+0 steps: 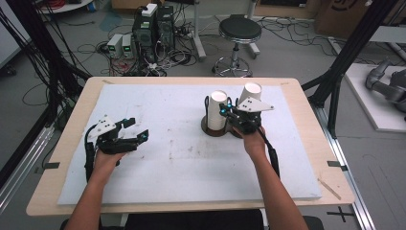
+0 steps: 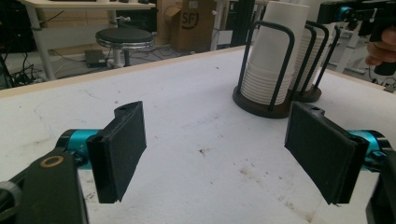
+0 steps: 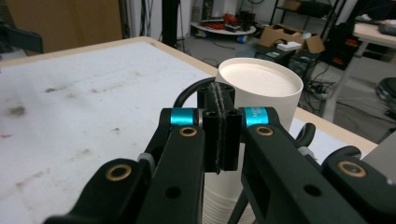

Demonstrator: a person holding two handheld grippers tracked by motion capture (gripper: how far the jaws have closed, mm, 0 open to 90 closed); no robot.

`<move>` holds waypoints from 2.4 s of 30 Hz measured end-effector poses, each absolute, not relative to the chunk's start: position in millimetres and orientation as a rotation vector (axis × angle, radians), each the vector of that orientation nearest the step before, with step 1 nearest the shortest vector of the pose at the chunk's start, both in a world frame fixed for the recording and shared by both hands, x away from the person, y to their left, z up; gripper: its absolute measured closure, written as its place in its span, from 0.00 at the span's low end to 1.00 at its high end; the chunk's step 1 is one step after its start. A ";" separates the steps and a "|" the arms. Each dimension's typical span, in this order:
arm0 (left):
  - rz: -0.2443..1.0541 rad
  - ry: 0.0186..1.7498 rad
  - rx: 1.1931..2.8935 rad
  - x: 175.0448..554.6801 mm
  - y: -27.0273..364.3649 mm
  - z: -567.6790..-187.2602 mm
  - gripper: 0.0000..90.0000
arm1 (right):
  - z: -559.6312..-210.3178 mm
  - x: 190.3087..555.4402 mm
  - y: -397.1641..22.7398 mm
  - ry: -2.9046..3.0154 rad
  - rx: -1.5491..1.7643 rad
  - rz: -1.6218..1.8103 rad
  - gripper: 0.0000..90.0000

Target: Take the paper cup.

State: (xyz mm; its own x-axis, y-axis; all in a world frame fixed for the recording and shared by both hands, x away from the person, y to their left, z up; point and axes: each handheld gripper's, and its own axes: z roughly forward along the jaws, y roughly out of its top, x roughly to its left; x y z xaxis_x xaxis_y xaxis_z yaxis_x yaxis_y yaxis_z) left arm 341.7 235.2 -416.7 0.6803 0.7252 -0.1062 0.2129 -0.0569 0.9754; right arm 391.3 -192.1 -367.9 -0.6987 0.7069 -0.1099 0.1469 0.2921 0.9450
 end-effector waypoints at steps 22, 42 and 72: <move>0.494 0.787 1.622 341.7 232.8 -418.3 0.23 | -418.3 376.7 -180.7 2.081 0.940 1.349 1.00; 0.503 0.787 1.634 343.4 229.9 -419.6 0.23 | -437.4 387.8 -170.9 2.095 1.124 1.242 1.00; 0.341 0.509 1.699 416.6 153.6 -354.8 0.22 | -435.1 390.0 -163.3 2.077 1.221 1.238 1.00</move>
State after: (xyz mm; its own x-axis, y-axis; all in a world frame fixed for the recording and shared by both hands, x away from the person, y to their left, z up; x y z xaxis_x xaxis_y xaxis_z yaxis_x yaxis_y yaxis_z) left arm 416.6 153.6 -354.8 0.8581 0.5106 -0.0548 0.1430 -0.1350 0.9805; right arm 390.0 -163.3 -435.1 -0.5202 0.8510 0.0719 0.4679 0.2136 0.8576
